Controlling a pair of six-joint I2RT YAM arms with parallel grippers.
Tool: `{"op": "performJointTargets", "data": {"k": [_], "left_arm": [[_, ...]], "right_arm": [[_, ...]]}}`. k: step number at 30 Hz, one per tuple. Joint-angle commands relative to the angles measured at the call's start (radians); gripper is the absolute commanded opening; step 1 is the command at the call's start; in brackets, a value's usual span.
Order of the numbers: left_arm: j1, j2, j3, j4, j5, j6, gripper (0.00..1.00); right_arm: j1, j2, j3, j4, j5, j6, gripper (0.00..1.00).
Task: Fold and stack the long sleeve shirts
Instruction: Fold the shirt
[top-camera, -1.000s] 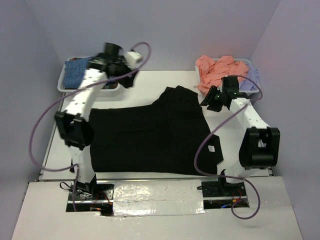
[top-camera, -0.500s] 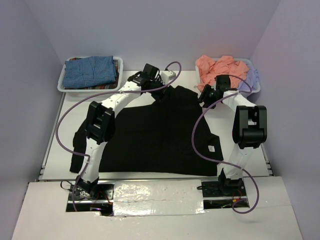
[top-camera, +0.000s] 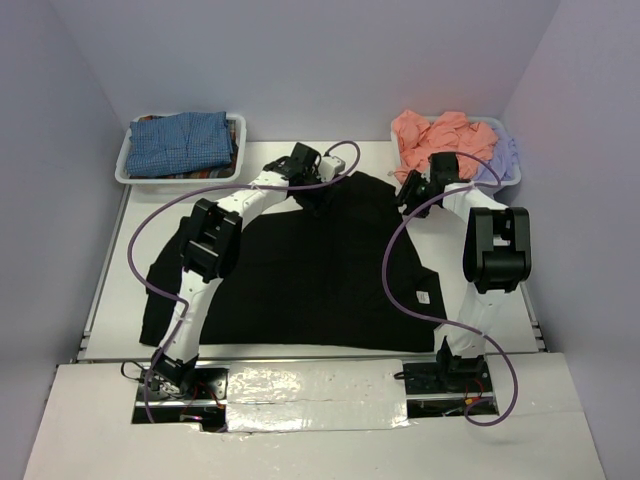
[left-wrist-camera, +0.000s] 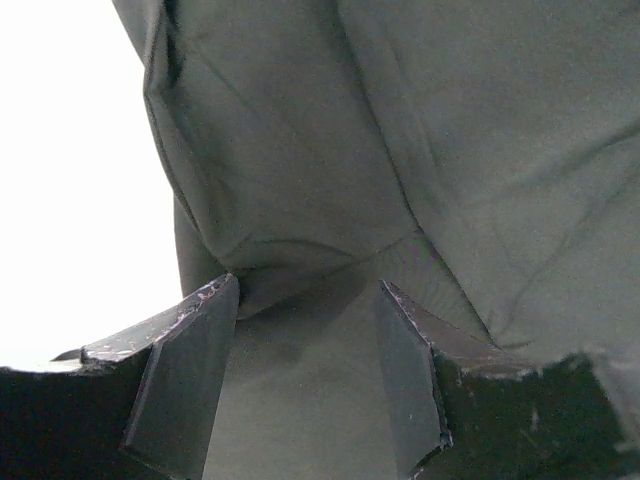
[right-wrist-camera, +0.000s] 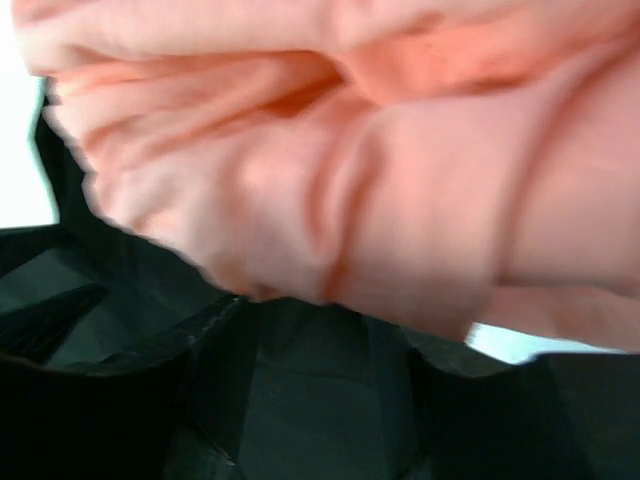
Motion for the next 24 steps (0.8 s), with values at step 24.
{"op": "performJointTargets", "data": {"k": [24], "left_arm": [[0.000, -0.010, -0.021, -0.011, -0.046, 0.096, 0.70]], "right_arm": [[0.149, 0.004, 0.083, -0.099, 0.251, -0.162, 0.52]]}}
